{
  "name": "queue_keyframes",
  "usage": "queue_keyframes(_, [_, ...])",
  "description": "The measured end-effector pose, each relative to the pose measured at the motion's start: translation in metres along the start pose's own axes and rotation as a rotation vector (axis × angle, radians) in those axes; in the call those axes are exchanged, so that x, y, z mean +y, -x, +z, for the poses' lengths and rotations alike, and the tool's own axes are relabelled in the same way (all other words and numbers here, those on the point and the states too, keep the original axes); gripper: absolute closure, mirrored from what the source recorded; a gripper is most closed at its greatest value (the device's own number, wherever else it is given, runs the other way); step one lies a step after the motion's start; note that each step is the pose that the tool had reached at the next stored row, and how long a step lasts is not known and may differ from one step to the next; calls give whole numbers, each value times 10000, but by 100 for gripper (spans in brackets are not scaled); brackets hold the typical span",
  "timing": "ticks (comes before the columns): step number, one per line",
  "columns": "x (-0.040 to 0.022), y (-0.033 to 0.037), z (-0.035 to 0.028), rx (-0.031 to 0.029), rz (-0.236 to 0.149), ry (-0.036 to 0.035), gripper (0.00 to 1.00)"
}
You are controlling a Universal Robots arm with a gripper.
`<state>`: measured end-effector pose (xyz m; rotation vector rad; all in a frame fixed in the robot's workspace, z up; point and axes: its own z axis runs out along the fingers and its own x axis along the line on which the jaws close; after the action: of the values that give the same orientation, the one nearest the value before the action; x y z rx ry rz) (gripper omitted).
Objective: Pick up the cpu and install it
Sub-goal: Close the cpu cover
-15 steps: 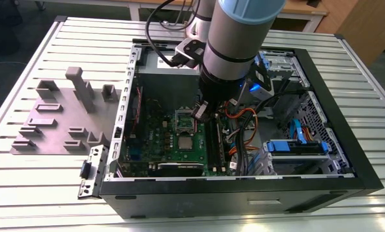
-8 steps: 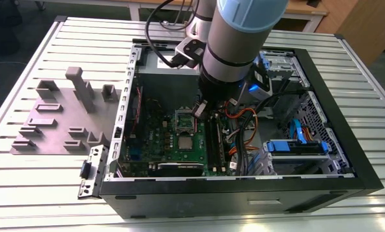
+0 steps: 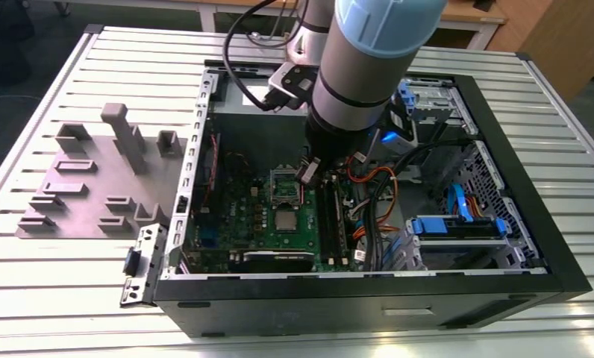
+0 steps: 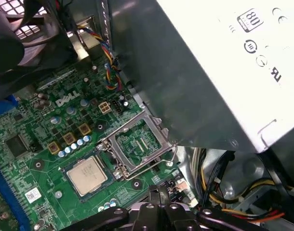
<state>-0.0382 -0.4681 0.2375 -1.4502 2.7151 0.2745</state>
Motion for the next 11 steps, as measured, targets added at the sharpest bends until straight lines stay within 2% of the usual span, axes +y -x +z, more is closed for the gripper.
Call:
queue_keyframes(5, [9,19,49,-184,-58,134,90])
queue_keyframes(8, [19,36,90,-227,-101,173,90])
queue_keyframes(11, [27,50,122,-321,-135,242,90])
